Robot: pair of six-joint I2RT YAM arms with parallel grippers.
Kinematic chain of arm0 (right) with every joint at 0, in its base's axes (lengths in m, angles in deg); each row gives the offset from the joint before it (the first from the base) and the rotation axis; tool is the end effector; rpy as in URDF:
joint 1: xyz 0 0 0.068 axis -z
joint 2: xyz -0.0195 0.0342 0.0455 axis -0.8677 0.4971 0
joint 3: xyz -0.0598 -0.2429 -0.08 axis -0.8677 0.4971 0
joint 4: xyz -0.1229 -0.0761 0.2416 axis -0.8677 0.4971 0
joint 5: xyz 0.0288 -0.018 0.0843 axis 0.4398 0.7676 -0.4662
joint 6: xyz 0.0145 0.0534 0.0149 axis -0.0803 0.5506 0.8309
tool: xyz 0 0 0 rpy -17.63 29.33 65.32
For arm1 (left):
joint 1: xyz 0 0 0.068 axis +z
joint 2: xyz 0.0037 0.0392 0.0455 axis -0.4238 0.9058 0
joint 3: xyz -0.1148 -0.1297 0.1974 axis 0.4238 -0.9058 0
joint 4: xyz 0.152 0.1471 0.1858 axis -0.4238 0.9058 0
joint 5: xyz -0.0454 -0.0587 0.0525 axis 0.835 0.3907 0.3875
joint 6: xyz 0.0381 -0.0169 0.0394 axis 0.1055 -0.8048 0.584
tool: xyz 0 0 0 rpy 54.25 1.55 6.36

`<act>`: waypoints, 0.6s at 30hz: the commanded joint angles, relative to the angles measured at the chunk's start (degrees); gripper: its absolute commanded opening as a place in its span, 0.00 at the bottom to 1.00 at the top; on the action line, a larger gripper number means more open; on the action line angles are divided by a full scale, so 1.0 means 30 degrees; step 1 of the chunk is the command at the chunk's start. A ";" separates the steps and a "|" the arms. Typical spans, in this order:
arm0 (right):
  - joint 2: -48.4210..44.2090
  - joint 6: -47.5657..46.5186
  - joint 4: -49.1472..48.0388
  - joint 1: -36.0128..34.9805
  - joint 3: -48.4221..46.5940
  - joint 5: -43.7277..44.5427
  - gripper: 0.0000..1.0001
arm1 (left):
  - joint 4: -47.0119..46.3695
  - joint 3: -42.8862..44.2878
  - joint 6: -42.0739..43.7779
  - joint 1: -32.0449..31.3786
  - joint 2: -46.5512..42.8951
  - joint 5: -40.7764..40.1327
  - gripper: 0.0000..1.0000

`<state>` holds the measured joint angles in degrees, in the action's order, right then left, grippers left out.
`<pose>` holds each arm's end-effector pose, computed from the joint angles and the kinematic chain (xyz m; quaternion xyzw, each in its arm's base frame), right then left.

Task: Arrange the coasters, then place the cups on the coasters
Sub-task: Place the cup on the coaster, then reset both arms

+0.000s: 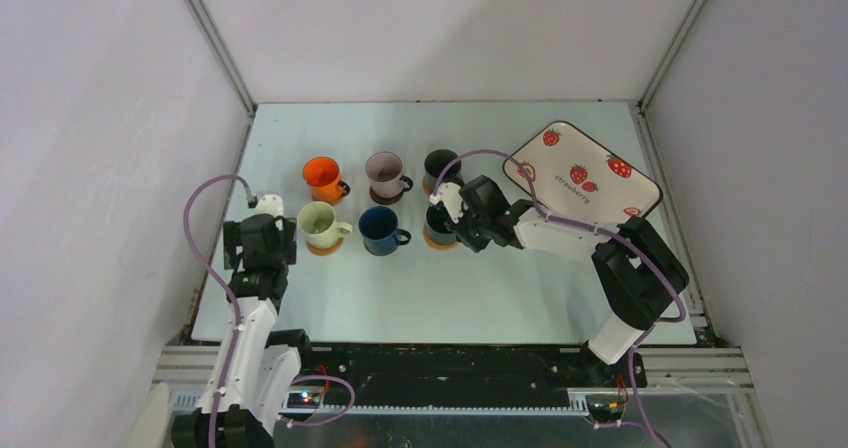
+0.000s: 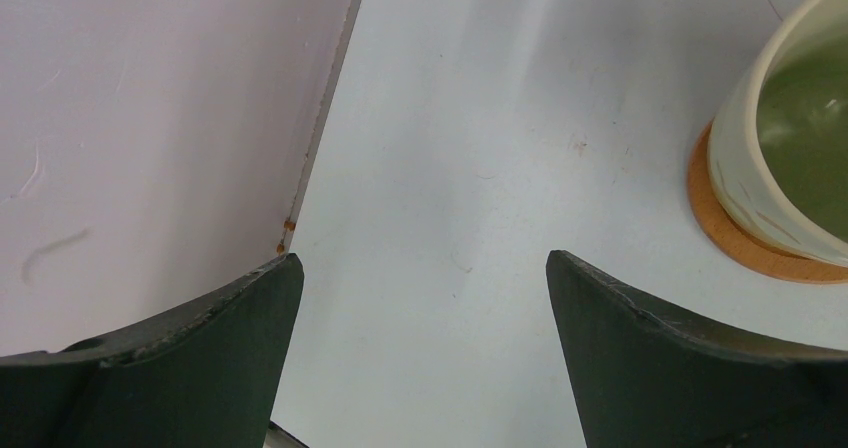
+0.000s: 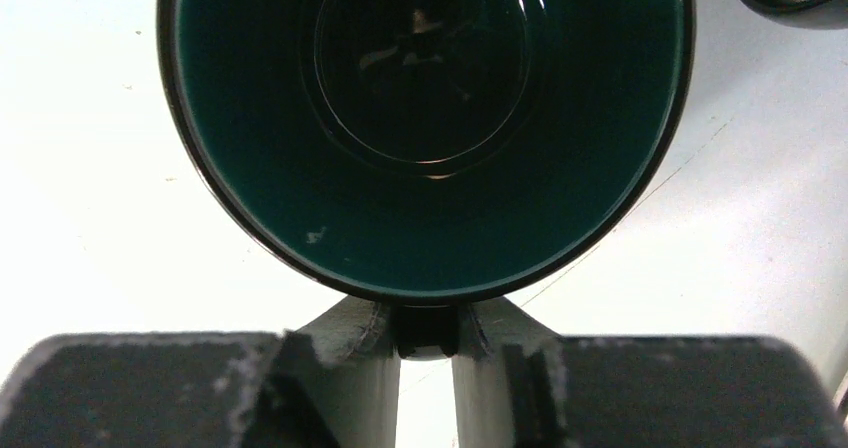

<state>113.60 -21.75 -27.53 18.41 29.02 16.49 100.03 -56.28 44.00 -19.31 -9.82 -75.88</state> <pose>0.2666 0.2416 0.1598 -0.4736 0.8207 0.0973 0.3043 0.1916 0.0367 0.2025 -0.0440 0.8655 0.2669 0.4216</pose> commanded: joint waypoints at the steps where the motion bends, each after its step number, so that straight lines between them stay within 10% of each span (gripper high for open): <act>1: 0.0257 -0.0091 -0.0357 0.0028 -0.1035 -0.0235 0.39 | -0.0576 0.0694 0.0097 0.0119 -0.0093 0.0011 1.00; 6: 0.0053 -0.0221 -0.0196 0.0119 -0.1158 -0.0071 0.68 | -0.0615 0.0722 0.0092 0.0100 -0.0092 -0.0014 1.00; 18: -0.1765 -0.1125 0.1348 0.0800 -0.1709 -0.0072 0.92 | -0.0517 0.0722 0.0061 0.0085 -0.0513 0.0040 1.00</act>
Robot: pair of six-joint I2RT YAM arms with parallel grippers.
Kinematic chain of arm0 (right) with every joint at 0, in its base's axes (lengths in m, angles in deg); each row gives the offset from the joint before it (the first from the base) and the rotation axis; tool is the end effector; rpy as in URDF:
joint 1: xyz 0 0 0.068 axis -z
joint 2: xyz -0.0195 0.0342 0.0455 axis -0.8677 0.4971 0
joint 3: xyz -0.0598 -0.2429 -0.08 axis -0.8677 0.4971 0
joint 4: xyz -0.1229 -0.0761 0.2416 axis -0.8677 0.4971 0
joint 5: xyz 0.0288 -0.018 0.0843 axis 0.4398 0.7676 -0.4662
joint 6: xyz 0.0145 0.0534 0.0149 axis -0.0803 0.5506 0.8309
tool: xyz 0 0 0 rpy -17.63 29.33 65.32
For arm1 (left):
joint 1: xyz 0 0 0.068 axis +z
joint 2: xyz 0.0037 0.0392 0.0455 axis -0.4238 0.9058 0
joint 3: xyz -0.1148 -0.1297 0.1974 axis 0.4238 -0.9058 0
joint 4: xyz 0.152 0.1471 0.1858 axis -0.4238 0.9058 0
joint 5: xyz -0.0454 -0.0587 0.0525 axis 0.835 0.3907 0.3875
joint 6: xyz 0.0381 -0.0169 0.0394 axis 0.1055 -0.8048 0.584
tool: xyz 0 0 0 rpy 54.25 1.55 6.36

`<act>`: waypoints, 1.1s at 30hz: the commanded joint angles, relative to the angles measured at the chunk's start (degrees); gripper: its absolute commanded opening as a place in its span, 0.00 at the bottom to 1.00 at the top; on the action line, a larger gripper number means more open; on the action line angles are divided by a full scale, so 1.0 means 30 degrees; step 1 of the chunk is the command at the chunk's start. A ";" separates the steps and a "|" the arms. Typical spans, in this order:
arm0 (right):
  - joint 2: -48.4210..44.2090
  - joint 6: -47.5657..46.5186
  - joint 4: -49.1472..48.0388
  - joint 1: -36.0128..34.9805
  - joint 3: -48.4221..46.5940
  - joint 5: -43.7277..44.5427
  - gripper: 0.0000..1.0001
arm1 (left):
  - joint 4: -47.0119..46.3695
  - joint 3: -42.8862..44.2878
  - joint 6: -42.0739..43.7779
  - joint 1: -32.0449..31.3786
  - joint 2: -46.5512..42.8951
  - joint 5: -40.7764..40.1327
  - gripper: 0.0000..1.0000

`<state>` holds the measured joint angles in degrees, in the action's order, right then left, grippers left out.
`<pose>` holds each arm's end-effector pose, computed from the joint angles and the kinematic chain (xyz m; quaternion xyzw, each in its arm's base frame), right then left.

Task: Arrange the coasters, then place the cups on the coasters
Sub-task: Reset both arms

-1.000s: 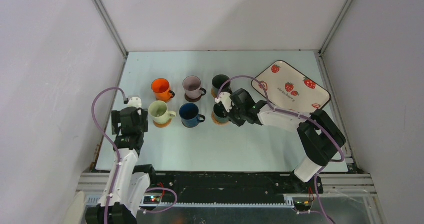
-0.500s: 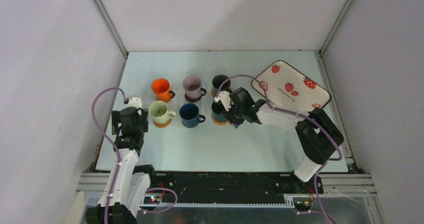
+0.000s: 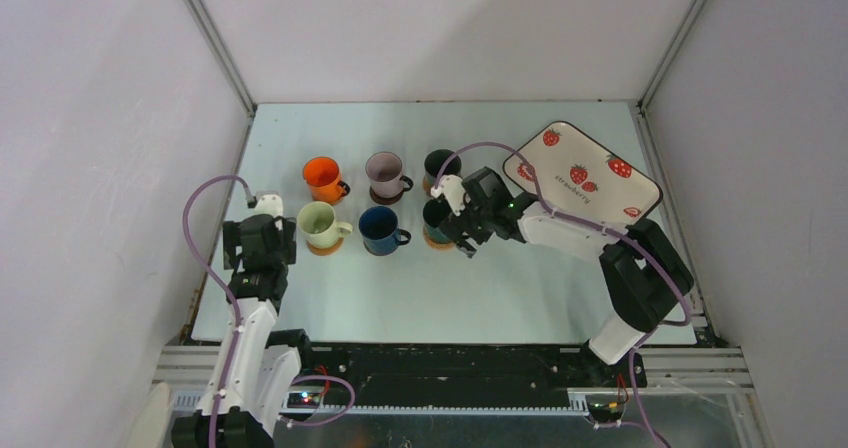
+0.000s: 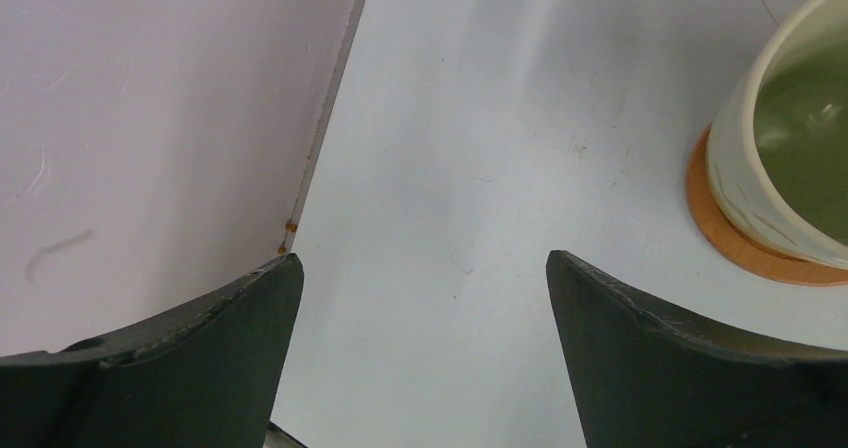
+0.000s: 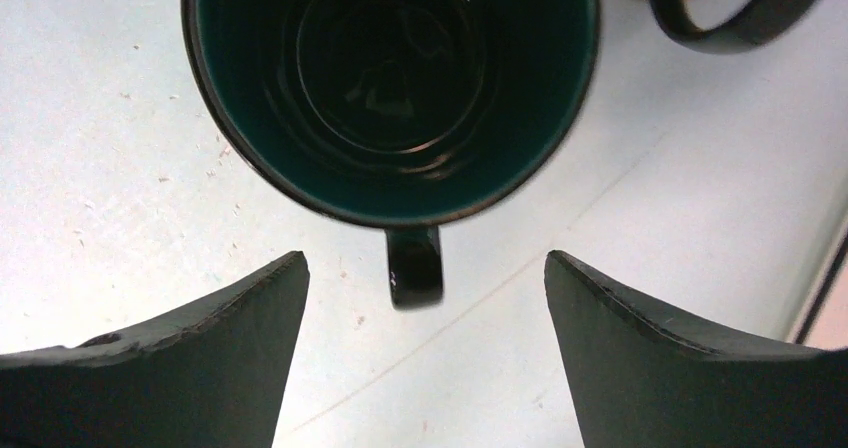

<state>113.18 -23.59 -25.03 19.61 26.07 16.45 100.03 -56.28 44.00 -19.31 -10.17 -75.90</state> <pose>0.2760 0.2398 0.1758 -0.4773 0.8158 0.0908 0.3138 0.1910 0.0367 0.2035 -0.0448 0.8641 0.2672 0.4242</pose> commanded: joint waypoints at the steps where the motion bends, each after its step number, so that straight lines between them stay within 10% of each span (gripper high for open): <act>1: -0.1983 -0.0628 0.0617 0.0591 -0.0726 -0.0140 0.92 | -0.0488 0.0722 0.0051 0.0093 -0.0409 0.0066 1.00; 33: -1.9588 0.3007 0.1461 0.8024 -0.1003 0.0704 0.99 | 0.1162 0.0480 0.0505 0.0096 -0.4203 0.3431 1.00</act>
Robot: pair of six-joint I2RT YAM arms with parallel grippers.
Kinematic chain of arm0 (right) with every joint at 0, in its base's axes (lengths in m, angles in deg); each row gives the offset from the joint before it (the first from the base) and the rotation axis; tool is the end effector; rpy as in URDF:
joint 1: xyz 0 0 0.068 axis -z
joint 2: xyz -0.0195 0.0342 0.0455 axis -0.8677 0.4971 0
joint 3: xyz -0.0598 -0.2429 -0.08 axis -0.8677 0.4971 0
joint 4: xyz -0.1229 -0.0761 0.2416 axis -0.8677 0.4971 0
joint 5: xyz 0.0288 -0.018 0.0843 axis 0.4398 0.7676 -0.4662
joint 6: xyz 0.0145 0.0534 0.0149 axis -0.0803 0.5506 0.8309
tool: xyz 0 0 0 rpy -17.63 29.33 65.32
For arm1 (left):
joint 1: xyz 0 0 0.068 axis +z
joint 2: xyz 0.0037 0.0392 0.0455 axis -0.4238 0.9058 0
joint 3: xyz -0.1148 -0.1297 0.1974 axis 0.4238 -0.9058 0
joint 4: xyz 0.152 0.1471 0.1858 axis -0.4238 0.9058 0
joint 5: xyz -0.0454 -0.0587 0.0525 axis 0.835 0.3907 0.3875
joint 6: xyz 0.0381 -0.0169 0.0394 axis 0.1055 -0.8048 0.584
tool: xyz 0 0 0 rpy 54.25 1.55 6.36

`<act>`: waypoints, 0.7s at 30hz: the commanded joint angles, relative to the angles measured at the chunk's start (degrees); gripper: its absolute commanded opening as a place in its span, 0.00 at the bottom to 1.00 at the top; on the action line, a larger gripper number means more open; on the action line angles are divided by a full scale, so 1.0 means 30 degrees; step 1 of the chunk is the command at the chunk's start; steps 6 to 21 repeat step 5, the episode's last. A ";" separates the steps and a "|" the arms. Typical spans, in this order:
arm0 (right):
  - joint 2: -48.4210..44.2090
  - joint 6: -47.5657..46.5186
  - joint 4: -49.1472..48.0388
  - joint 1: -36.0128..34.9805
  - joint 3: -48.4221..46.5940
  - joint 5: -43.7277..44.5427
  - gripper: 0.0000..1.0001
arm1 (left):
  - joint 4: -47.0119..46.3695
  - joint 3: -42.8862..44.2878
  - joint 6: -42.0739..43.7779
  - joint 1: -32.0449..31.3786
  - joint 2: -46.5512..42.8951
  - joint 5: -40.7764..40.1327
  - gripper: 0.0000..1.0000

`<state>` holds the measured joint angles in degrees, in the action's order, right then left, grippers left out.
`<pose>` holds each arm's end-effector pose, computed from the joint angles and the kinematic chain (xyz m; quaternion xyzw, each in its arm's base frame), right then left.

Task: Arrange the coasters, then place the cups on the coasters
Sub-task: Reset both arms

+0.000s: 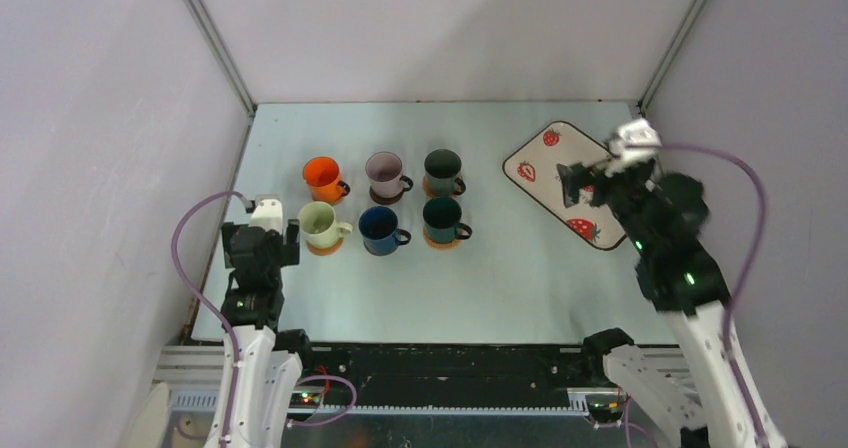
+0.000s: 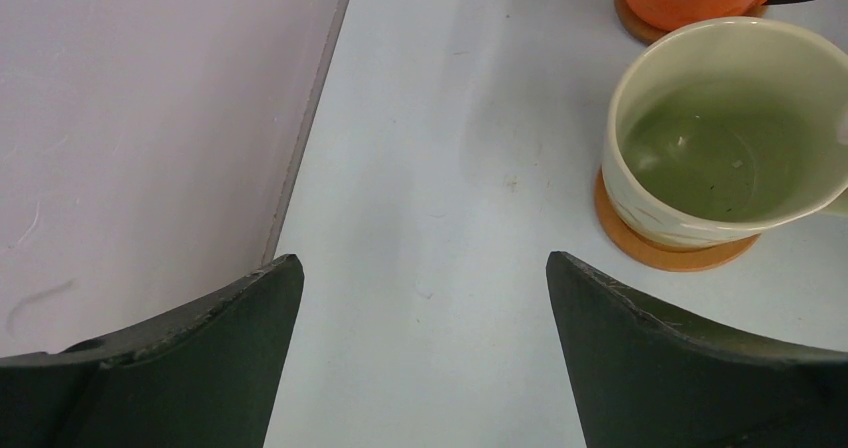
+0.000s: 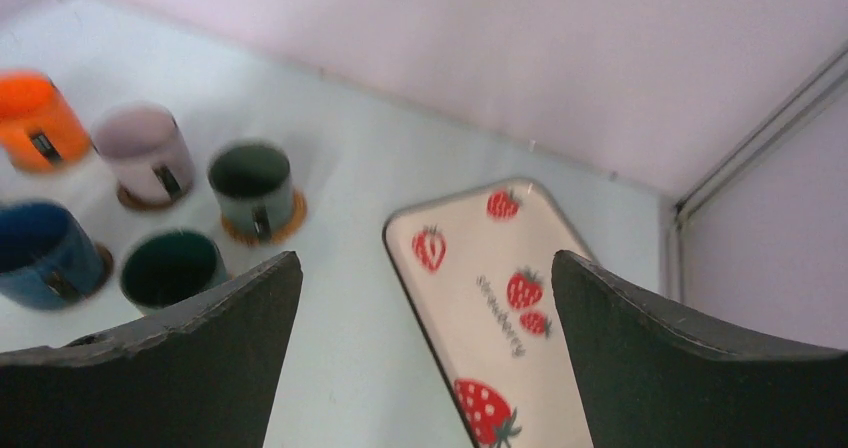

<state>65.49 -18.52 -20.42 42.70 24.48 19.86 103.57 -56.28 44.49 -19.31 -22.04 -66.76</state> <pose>0.1932 0.0610 0.4118 -0.2035 0.7228 0.0230 0.6600 0.1689 0.0283 0.2301 -0.0144 0.8384 0.2078 0.5037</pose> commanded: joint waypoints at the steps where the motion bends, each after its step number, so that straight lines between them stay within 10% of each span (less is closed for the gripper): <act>1: -0.4128 0.1428 -0.0349 0.0401 0.0169 -0.0798 1.00 | -0.0003 0.0486 0.0349 0.0099 -0.0341 0.0512 1.00; 21: -0.4631 0.2180 -0.1941 0.0911 0.2499 -0.1555 0.99 | -0.0084 0.0433 0.0300 0.0081 -0.0347 0.0435 1.00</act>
